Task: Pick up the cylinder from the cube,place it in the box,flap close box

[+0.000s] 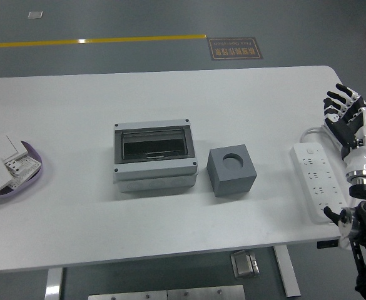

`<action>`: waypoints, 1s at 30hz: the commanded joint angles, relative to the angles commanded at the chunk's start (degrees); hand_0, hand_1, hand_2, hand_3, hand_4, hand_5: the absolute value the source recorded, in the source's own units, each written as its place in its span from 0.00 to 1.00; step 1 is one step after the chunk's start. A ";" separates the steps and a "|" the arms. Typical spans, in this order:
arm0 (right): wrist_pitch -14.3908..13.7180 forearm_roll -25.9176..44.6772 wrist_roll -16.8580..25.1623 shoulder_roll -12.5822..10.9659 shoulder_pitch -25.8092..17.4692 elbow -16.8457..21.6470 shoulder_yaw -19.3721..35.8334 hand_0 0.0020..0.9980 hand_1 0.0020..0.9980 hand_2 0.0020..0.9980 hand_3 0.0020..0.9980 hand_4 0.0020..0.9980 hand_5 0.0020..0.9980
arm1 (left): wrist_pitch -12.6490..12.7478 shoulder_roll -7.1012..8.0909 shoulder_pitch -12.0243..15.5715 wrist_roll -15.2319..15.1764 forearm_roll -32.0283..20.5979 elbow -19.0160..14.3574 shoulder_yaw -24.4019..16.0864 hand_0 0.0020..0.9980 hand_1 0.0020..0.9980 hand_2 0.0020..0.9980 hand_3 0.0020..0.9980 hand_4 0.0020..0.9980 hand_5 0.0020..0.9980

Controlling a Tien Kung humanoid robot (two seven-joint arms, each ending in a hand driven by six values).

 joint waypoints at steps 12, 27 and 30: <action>0.00 0.39 0.27 0.37 -0.12 -1.18 1.99 0.76 0.67 0.69 0.72 0.68 0.17 | -0.20 0.72 -0.27 0.15 0.99 0.00 -0.57 0.60 0.58 0.56 0.60 0.67 0.26; -0.21 -1.05 -0.32 0.27 -0.58 1.19 2.52 0.76 0.67 0.69 0.72 0.67 0.16 | -0.16 0.11 -0.09 0.19 1.10 0.00 -1.53 0.60 0.58 0.56 0.60 0.67 0.26; -0.20 -1.28 -0.46 0.45 -0.63 1.21 2.53 0.75 0.67 0.69 0.72 0.68 0.17 | -0.21 0.09 -0.25 0.12 1.18 0.00 -1.64 0.60 0.58 0.56 0.60 0.67 0.26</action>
